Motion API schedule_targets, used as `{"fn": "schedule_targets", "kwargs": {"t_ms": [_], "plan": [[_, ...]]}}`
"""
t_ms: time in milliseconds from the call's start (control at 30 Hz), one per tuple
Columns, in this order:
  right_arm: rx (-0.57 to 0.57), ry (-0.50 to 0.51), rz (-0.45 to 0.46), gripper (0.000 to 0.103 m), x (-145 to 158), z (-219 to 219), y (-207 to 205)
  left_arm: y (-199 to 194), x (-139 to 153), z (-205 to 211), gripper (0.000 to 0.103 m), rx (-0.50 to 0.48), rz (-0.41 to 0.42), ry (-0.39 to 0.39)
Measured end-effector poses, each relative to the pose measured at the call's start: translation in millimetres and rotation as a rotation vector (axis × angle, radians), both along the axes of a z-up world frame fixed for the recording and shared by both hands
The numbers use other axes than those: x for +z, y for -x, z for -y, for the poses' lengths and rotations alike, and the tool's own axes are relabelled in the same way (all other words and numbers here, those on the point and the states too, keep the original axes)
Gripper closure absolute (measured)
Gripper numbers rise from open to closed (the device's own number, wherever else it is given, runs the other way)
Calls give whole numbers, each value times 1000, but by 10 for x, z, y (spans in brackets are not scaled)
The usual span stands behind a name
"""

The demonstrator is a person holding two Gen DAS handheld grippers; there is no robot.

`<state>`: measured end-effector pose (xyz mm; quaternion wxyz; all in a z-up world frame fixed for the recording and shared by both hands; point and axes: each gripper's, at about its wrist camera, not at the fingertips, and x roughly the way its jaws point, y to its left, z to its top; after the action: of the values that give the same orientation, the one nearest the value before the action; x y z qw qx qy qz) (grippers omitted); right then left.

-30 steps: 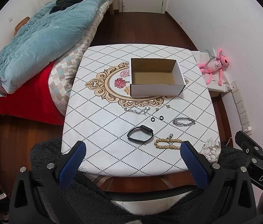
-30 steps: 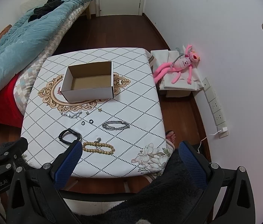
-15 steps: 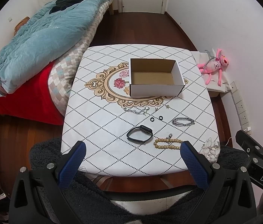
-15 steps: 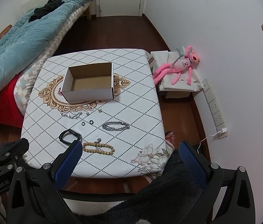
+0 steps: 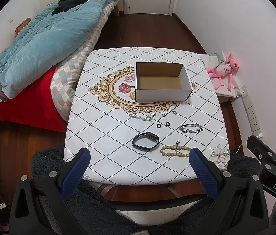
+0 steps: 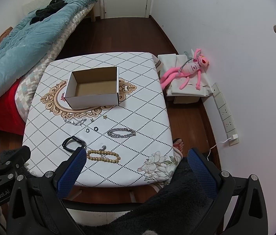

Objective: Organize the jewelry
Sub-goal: 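Grasp the black watch band with the left tool while the right tool grasps the wooden-bead bracelet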

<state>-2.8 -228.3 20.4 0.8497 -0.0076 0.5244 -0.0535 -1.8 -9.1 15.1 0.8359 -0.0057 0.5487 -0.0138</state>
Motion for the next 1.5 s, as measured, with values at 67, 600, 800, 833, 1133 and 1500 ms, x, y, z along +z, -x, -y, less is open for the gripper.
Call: {"fn": "schedule_targets", "kwargs": {"t_ms": [67, 600, 800, 833, 1133, 1500], "plan": [[-3, -4, 4, 0, 15, 6, -9, -2, 1, 18, 0, -1, 2, -2], [-85, -77, -149, 8, -1095, 218, -543, -617, -1017, -147, 1, 14, -75, -119], [-66, -182, -292, 32, -1954, 102, -571, -688, -1499, -183, 35, -18, -182, -93], [-58, -177, -306, 34, -2046, 46, -563, -692, -1542, -189, 38, -20, -191, -85], [-17, -118, -372, 55, -2479, -182, -547, -754, -1933, -232, 41, -12, -281, -17], [-6, -106, -368, 93, -2394, -208, -543, -815, -2141, -141, 94, -46, -286, 1]]}}
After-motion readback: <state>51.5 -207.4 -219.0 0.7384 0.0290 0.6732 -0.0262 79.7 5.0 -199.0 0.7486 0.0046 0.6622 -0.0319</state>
